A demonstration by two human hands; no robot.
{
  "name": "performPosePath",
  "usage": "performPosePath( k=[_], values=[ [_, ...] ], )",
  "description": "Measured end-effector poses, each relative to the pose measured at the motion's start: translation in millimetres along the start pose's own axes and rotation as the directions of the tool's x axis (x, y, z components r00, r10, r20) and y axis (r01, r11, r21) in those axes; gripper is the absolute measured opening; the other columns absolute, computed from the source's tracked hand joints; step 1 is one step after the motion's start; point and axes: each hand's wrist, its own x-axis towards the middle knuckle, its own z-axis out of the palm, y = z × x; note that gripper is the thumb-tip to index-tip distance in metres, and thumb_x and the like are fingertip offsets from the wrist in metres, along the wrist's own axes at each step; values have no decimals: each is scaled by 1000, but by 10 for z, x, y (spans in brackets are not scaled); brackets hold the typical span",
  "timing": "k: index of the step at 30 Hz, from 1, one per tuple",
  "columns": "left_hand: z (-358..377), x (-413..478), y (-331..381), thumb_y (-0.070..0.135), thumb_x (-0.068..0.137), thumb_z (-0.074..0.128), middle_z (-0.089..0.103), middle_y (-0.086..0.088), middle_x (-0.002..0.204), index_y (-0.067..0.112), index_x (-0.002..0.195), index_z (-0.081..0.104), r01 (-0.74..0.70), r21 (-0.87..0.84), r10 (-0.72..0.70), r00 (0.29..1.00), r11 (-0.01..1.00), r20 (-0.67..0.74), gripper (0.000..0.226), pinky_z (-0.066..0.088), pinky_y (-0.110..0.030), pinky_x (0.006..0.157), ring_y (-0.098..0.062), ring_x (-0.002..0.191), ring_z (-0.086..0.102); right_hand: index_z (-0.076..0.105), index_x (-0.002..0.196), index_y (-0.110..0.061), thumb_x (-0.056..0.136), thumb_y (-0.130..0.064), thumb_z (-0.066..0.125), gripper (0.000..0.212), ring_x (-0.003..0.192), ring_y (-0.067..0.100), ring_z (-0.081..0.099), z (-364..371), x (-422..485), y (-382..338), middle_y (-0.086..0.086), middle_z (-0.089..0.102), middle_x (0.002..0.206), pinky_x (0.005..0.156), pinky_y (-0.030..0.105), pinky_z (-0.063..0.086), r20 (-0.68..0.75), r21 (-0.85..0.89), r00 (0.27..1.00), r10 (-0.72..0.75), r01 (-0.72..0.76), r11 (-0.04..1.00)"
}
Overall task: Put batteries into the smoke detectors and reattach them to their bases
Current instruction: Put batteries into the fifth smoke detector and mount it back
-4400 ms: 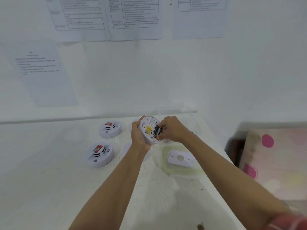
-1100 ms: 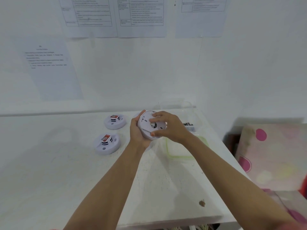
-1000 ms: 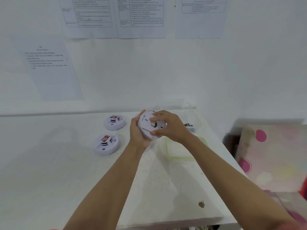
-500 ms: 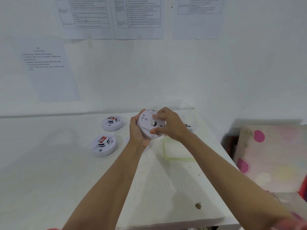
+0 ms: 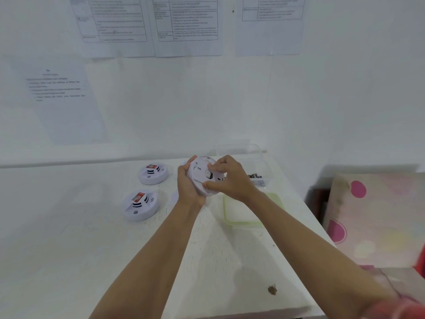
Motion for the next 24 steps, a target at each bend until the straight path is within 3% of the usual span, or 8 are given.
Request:
performPosePath(
  k=[4, 10, 14, 19, 22, 24],
  values=[
    [23, -43, -8, 32, 89, 39, 60, -8, 90, 18, 104, 53, -8, -27, 8, 1000, 1000, 1, 25, 49, -30, 67, -24, 78, 59, 66, 112, -5, 68, -18, 81, 49, 100, 23, 53, 45, 16, 5, 5, 48, 100, 86, 27, 44, -11, 13, 1000, 17, -16, 1000],
    [46, -14, 11, 32, 89, 38, 58, -8, 90, 16, 110, 47, -10, -17, 10, 1000, 1000, 19, 28, 52, -27, 64, -24, 78, 58, 62, 117, -6, 70, -19, 78, 52, 102, 24, 52, 93, 27, 14, 11, 52, 108, 84, 24, 41, -29, -14, 999, 16, -17, 1000],
    [31, 30, 26, 34, 88, 39, 60, -10, 93, 15, 110, 52, 4, 24, -4, 1000, 1000, 13, 32, 52, -29, 68, -25, 82, 59, 53, 127, -8, 72, -20, 76, 61, 103, 22, 51, 39, 54, -9, 10, 52, 113, 88, 28, 43, 37, -55, 999, -12, 14, 998],
    [87, 39, 33, 33, 88, 33, 62, -9, 87, 12, 89, 62, 23, 79, -24, 1000, 997, 20, 36, 43, -30, 70, -24, 77, 58, 55, 126, -10, 72, -29, 78, 62, 91, 13, 44, -111, 172, -22, -1, 42, 99, 70, 9, 32, 152, -166, 987, -50, 75, 983],
    [92, 70, 28, 33, 87, 35, 61, -8, 92, 12, 102, 57, 46, 80, -45, 999, 996, -9, 35, 43, -32, 74, -24, 82, 57, 58, 119, -7, 74, -32, 76, 56, 89, 13, 43, -184, 221, -26, -1, 41, 98, 68, 18, 31, 210, -258, 976, -54, 109, 960],
    [111, 82, 26, 32, 88, 34, 61, -9, 90, 10, 98, 59, 50, 86, -49, 999, 995, -14, 35, 44, -32, 74, -24, 81, 58, 60, 110, -5, 73, -33, 76, 49, 85, 15, 42, -208, 237, -20, 0, 41, 95, 66, 19, 31, 213, -287, 975, -60, 121, 950]
  ],
)
